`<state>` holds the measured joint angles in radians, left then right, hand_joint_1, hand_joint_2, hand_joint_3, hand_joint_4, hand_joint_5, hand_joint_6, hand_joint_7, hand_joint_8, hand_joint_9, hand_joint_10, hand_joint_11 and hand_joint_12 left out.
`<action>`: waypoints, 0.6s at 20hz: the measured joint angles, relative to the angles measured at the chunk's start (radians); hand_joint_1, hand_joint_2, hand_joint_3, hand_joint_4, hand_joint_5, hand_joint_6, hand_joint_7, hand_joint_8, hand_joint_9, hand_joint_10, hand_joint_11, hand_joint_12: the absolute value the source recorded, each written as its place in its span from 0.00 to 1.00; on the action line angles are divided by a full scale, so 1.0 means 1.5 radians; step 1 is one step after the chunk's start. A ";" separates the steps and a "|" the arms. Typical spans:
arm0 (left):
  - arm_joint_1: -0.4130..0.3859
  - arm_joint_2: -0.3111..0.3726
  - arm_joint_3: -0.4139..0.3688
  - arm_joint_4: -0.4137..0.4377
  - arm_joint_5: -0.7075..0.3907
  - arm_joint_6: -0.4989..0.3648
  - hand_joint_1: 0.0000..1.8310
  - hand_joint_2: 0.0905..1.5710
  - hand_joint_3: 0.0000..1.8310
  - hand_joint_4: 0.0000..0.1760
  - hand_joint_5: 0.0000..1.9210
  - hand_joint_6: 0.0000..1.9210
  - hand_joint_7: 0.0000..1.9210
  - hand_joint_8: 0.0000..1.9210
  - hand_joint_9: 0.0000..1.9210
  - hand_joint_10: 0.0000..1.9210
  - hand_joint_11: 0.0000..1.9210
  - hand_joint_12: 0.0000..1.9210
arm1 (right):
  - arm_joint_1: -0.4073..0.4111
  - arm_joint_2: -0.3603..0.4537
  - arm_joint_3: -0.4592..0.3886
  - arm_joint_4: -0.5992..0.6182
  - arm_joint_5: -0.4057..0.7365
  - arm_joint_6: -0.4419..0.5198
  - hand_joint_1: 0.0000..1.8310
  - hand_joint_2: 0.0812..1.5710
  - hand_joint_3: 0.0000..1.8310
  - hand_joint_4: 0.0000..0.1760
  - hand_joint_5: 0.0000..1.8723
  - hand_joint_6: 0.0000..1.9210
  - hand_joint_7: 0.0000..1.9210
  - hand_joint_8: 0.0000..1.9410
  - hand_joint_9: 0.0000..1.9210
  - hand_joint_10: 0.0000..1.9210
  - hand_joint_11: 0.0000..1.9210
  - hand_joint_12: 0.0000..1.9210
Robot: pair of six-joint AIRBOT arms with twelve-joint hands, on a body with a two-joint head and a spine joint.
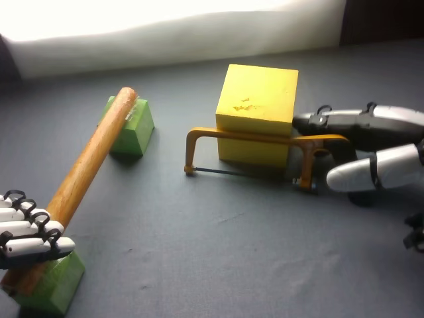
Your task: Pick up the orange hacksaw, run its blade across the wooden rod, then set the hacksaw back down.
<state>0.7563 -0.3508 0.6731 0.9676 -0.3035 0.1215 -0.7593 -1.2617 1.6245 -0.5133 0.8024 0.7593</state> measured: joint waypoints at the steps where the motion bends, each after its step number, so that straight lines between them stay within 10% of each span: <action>1: 0.000 0.000 0.000 0.000 0.000 0.000 0.00 0.73 0.00 0.00 0.03 0.00 0.03 0.00 0.03 0.00 0.00 0.12 | 0.000 0.000 0.000 -0.001 0.000 -0.001 0.58 0.65 0.00 0.00 0.10 0.00 0.08 0.00 0.11 0.00 0.00 0.48; 12: 0.004 0.000 0.002 0.000 -0.001 0.000 0.00 0.73 0.00 0.00 0.04 0.00 0.04 0.00 0.03 0.00 0.00 0.14 | 0.005 0.000 0.000 0.069 -0.003 -0.044 0.56 0.65 0.00 0.00 0.09 0.00 0.09 0.00 0.11 0.00 0.00 0.49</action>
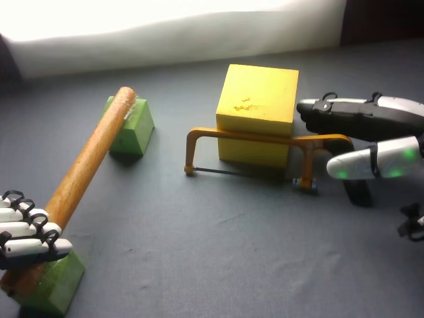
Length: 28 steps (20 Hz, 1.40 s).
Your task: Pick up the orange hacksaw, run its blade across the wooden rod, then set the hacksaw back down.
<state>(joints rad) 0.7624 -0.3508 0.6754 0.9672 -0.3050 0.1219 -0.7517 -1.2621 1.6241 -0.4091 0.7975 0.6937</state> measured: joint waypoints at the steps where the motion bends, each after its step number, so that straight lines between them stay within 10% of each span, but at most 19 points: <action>1: 0.000 0.000 0.000 0.000 0.000 0.000 0.00 0.73 0.00 0.00 0.04 0.00 0.04 0.00 0.04 0.00 0.00 0.14 | 0.001 -0.001 0.000 0.004 -0.003 -0.001 0.58 0.64 0.00 0.00 0.10 0.00 0.09 0.00 0.11 0.00 0.00 0.49; 7: 0.000 0.000 0.000 0.000 -0.001 0.000 0.00 0.73 0.00 0.00 0.04 0.00 0.05 0.00 0.04 0.00 0.00 0.14 | 0.003 -0.005 0.000 0.004 -0.012 -0.007 0.61 0.67 0.00 0.00 0.20 0.01 0.20 0.01 0.22 0.01 0.09 0.52; 10: 0.000 0.000 0.000 0.000 -0.001 0.000 0.00 0.73 0.00 0.00 0.05 0.00 0.05 0.00 0.04 0.00 0.00 0.13 | 0.008 -0.007 0.000 0.011 -0.018 -0.009 0.63 0.73 0.00 0.00 0.33 0.01 0.37 0.01 0.45 0.03 0.29 0.53; 11: 0.000 0.000 0.000 0.000 -0.001 0.000 0.00 0.73 0.00 0.00 0.05 0.00 0.05 0.00 0.04 0.00 0.00 0.13 | 0.009 -0.008 0.000 0.017 -0.022 -0.011 0.77 0.71 0.00 0.00 0.38 0.48 0.47 0.43 0.55 0.54 0.45 0.55; 13: 0.000 0.000 0.000 0.000 -0.001 0.000 0.00 0.73 0.00 0.00 0.06 0.01 0.06 0.01 0.04 0.00 0.00 0.13 | 0.012 -0.008 -0.001 0.018 -0.023 -0.014 0.75 0.71 0.00 0.00 0.37 0.56 0.47 0.53 0.55 0.60 0.47 0.56; 14: 0.000 0.000 0.000 0.000 -0.002 0.000 0.00 0.74 0.00 0.00 0.05 0.00 0.06 0.00 0.04 0.00 0.00 0.12 | 0.012 -0.008 -0.003 0.015 -0.022 -0.016 0.68 0.72 0.00 0.00 0.44 0.56 0.53 0.57 0.60 0.43 0.53 0.61; 28: 0.000 0.000 0.000 -0.001 -0.001 0.000 0.00 0.74 0.00 0.00 0.06 0.00 0.05 0.00 0.05 0.00 0.00 0.12 | -0.005 0.034 -0.100 0.152 0.049 -0.156 0.68 0.71 0.00 0.00 0.45 0.55 0.56 0.52 0.64 0.34 0.53 0.62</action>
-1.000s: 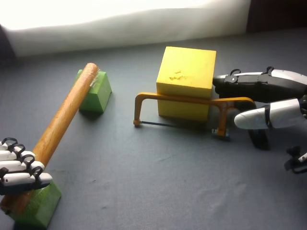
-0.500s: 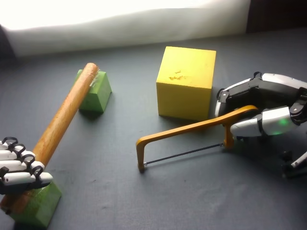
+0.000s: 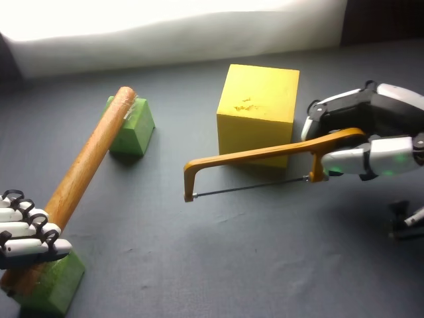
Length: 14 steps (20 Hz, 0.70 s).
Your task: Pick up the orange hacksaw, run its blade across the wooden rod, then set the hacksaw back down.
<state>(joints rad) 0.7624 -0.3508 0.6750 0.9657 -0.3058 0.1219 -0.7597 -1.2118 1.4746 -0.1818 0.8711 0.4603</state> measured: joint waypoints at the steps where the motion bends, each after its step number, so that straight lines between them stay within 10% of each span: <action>1: 0.000 0.000 0.000 0.000 -0.001 0.000 0.00 0.74 0.00 0.00 0.06 0.00 0.05 0.00 0.05 0.00 0.00 0.12 | -0.008 0.009 -0.024 0.035 0.008 -0.026 0.68 0.70 0.00 0.00 0.46 0.55 0.56 0.51 0.64 0.34 0.53 0.62; 14: 0.000 0.000 0.000 0.000 -0.001 0.000 0.00 0.74 0.00 0.00 0.06 0.00 0.05 0.00 0.05 0.00 0.00 0.11 | 0.049 -0.010 -0.143 0.263 0.053 -0.222 0.68 0.70 0.00 0.00 0.46 0.54 0.55 0.53 0.64 0.34 0.53 0.62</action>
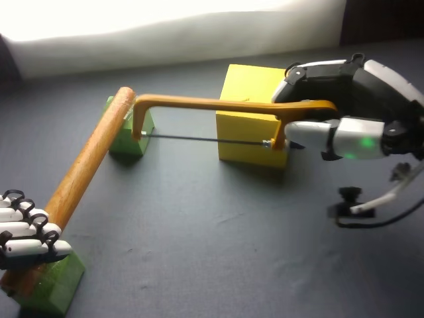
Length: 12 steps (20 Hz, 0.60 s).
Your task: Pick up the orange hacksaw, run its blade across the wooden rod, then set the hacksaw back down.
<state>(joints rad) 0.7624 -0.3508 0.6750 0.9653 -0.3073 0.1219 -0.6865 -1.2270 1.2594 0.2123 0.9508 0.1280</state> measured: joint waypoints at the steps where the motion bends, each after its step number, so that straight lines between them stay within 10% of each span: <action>1: 0.000 0.000 0.000 0.000 0.000 0.000 0.00 0.74 0.00 0.00 0.06 0.00 0.05 0.00 0.05 0.00 0.00 0.11 | 0.006 -0.009 0.000 0.019 -0.004 -0.019 0.69 0.70 0.00 0.00 0.46 0.54 0.56 0.52 0.64 0.35 0.53 0.63; 12: -0.001 0.000 0.000 0.000 0.001 0.000 0.00 0.74 0.00 0.00 0.05 0.00 0.04 0.00 0.04 0.00 0.00 0.11 | 0.048 -0.104 0.000 0.127 0.021 -0.136 0.68 0.70 0.00 0.00 0.47 0.53 0.55 0.54 0.61 0.40 0.53 0.64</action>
<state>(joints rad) 0.7612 -0.3508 0.6750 0.9657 -0.3065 0.1219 -0.6140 -1.3834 1.2594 0.4026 0.9821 -0.0761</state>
